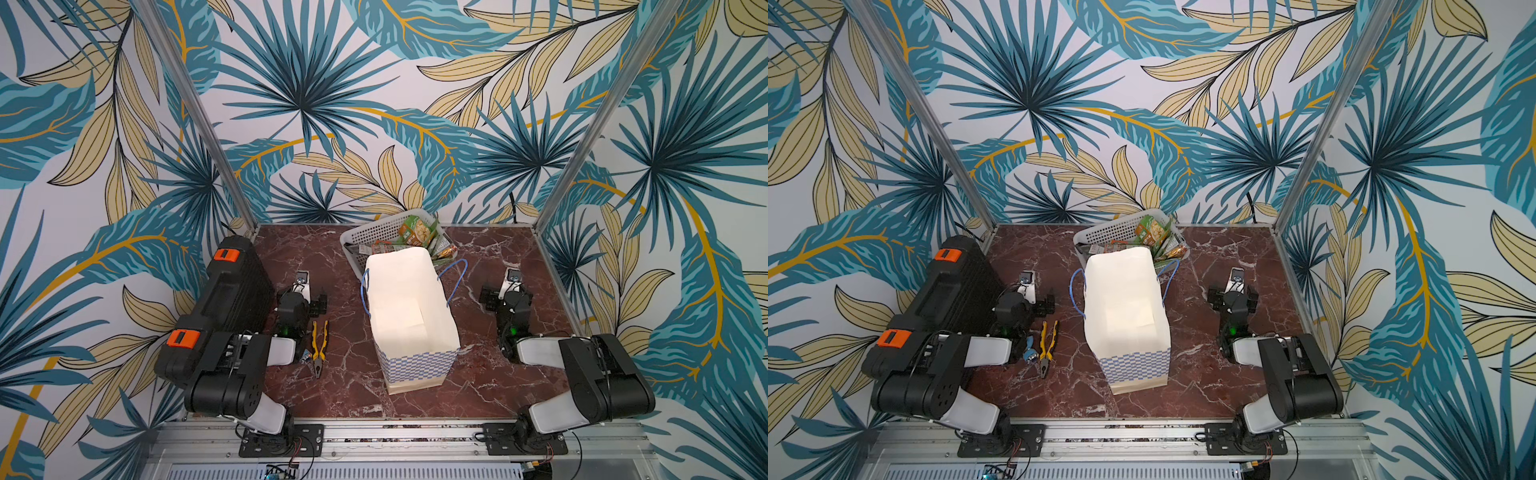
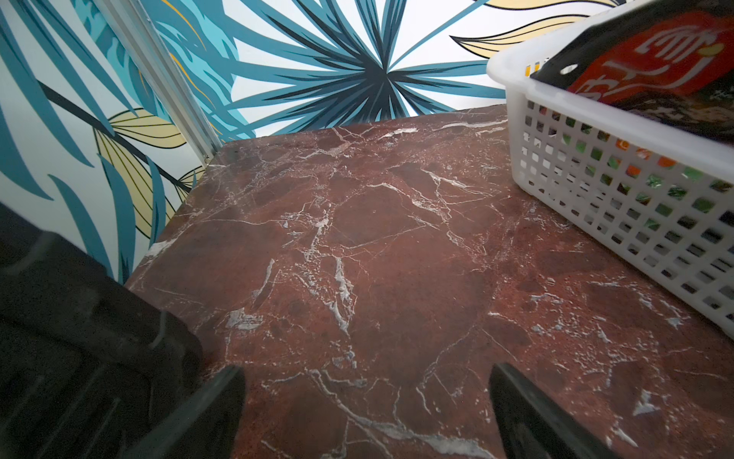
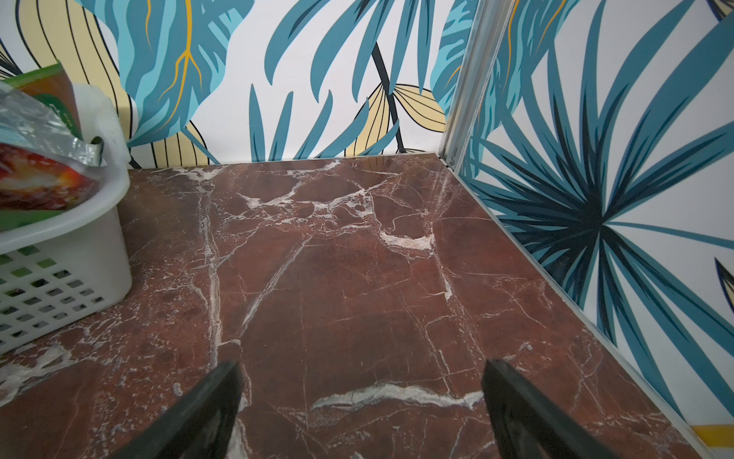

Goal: Place the condiment packets inside the bag
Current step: Move the paper bag to the center of the board.

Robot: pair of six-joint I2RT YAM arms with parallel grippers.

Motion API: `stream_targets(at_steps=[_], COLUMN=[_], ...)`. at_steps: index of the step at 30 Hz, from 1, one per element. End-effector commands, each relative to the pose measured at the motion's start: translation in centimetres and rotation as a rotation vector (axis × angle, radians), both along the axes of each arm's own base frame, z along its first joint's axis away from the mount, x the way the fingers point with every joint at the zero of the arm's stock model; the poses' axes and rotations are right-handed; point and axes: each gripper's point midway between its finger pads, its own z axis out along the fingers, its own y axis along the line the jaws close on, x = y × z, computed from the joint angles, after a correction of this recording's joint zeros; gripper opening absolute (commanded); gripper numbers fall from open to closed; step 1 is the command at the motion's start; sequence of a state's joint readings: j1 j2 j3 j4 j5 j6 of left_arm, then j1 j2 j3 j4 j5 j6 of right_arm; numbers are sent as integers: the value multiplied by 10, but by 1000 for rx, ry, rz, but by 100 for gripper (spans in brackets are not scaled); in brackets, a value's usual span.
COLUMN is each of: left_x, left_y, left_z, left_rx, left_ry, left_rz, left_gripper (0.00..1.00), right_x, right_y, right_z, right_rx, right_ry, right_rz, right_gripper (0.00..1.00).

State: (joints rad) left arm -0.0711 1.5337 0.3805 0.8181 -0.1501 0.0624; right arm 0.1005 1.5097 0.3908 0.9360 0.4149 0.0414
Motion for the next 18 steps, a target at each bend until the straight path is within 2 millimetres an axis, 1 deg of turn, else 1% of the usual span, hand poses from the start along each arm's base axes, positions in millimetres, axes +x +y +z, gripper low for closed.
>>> stream_targets(at_steps=[1,2,5,6,7,9,11,13,16,17,18], left_x=[8,7,2,-2,-6,-12,-18,-25,-37,-41,-46], left_y=[0,-1,0,4,8,15,17,14,6,2,-2], left_z=[18,20,34,38,42,55,74,96,133,144,157], left_rx=[-3,-1,12,17,16,-1,-36,-74,-160,-191,-235], left_ry=[-47,-41,-53,-49,-38,-21,-22,-34,-58,-66,-76], left_rz=[3,1,30,59,89,142,166,159,137,125,108], left_gripper=[100,100,100,100,100,100,100,100,100,100,100], right_x=[-5,-5,-5,-5,-6,-10,-14,-22,-36,-41,-46], right_y=[-4,-4,1,0,-1,-1,1,2,9,10,12], right_z=[-9,-8,2,10,12,23,37,56,91,100,114], right_rx=[-3,-3,-15,-19,-4,16,36,93,191,216,243], right_ry=[28,24,25,34,77,121,115,95,64,66,60], right_rz=[-16,-18,9,6,-8,-16,-2,-11,12,18,27], right_gripper=[100,100,100,100,99,100,99,100,99,99,99])
